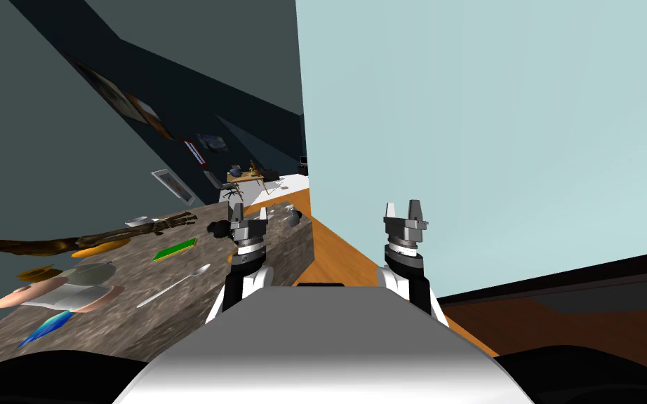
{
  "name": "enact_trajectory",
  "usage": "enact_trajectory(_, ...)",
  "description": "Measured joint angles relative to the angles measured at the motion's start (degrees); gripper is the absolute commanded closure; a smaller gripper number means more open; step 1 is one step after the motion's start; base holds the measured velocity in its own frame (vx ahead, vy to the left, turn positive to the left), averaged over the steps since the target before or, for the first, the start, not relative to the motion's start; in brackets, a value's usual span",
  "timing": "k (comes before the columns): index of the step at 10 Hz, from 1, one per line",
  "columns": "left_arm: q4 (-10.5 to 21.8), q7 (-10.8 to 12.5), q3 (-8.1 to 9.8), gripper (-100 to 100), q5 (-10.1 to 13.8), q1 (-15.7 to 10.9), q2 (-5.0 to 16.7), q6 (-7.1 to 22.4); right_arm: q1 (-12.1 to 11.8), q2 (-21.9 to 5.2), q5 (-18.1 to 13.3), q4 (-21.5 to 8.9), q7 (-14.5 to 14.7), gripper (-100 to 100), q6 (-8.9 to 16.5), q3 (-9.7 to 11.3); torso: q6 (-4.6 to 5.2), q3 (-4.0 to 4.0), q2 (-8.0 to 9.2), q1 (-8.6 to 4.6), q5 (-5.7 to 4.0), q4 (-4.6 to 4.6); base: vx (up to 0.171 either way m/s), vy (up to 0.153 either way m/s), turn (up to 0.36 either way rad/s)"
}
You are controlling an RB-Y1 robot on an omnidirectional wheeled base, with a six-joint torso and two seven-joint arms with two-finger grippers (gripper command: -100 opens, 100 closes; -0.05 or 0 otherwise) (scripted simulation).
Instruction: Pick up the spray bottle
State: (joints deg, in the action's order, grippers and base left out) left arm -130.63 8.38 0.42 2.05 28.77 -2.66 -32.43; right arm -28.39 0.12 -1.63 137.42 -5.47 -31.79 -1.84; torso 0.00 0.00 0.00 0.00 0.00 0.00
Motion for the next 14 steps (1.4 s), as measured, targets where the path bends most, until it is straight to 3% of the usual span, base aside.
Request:
enact_trajectory(4,-1.1,3.5,1.50,-100,1.3,1.2,5.2,5.8,0.0,0.0,0.0,0.0,0.0,0,0.0,0.0,0.00,0.09,0.17,0.18,0.04,0.04,-0.035,0.037,-0.034)
enact_trajectory(14,-3.0,11.6,5.38,-100,4.9,2.9,9.9,19.4,0.0,0.0,0.0,0.0,0.0,0,0.0,0.0,0.00,0.06,0.10,0.12,0.03,0.02,-0.023,0.028,-0.035)
